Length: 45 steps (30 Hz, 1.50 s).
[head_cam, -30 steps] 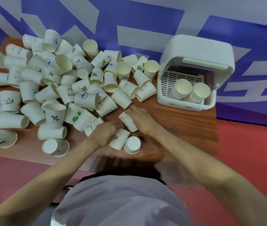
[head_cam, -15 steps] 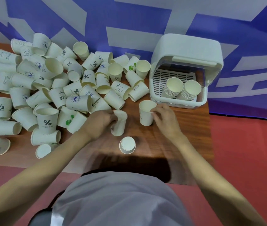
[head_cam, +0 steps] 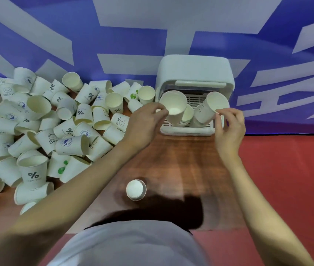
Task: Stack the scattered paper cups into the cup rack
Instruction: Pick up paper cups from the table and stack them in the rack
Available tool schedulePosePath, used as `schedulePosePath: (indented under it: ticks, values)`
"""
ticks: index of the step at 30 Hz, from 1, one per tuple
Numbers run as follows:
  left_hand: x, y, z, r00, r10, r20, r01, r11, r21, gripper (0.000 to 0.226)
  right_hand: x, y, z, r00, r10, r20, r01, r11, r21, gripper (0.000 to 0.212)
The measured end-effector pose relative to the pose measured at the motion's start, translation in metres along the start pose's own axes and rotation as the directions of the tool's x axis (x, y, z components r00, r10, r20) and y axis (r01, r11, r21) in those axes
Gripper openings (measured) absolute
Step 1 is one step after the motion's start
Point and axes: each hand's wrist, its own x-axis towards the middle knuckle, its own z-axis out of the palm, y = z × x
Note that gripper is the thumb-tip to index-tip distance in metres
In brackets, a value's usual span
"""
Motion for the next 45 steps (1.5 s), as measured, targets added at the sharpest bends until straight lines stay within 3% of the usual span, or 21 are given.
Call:
schedulePosePath:
  ticks: [3,13,19,24,28,32,35,39,42,45]
  values:
    - [0.030,0.013,0.019,1.000,0.029,0.007,-0.030,0.999,0.014,0.005,0.014,0.012,0.003,0.999,0.005,-0.034,-0.006,1.000,-0.009,0.016]
    - [0.051,0.009,0.067,0.966,-0.005,0.258,-0.024,0.994,0.109,0.010,0.018,0.041,0.024,0.996,0.029,0.083,-0.022,0.996,-0.083,0.012]
    - [0.045,0.000,0.091,0.887,-0.085,0.454,0.007,0.985,0.170,0.018,0.015,0.059,0.032,0.974,-0.008,0.226,0.052,0.981,-0.190,0.016]
    - [0.040,-0.001,0.102,0.840,-0.150,0.522,0.049,0.978,0.202,0.021,0.012,0.069,0.038,0.929,0.031,0.369,0.061,0.970,-0.234,0.017]
    - [0.031,-0.002,0.100,0.886,-0.168,0.432,0.131,0.985,0.113,0.026,0.007,0.060,0.041,0.921,0.080,0.380,0.025,0.964,-0.264,0.025]
    - [0.010,-0.013,0.085,0.930,-0.243,0.275,0.231,0.970,0.075,0.030,-0.007,0.034,0.047,0.929,0.026,0.369,0.051,0.979,-0.196,0.034]
    - [-0.015,-0.039,0.067,0.904,-0.362,0.227,0.345,0.932,0.112,0.029,-0.020,0.009,0.060,0.882,-0.029,0.469,0.100,0.987,-0.128,0.041]
    - [-0.049,-0.075,0.039,0.779,-0.578,0.242,0.543,0.816,0.200,0.033,-0.035,-0.020,0.087,0.773,-0.102,0.626,0.177,0.982,-0.059,0.047]
    - [-0.065,-0.098,0.022,0.700,-0.661,0.272,0.613,0.751,0.245,0.037,-0.040,-0.037,0.113,0.675,-0.170,0.718,0.275,0.961,-0.031,0.050]
    - [-0.072,-0.115,0.012,0.649,-0.700,0.300,0.641,0.714,0.281,0.038,-0.039,-0.052,0.141,0.602,-0.145,0.785,0.314,0.947,-0.065,0.055]
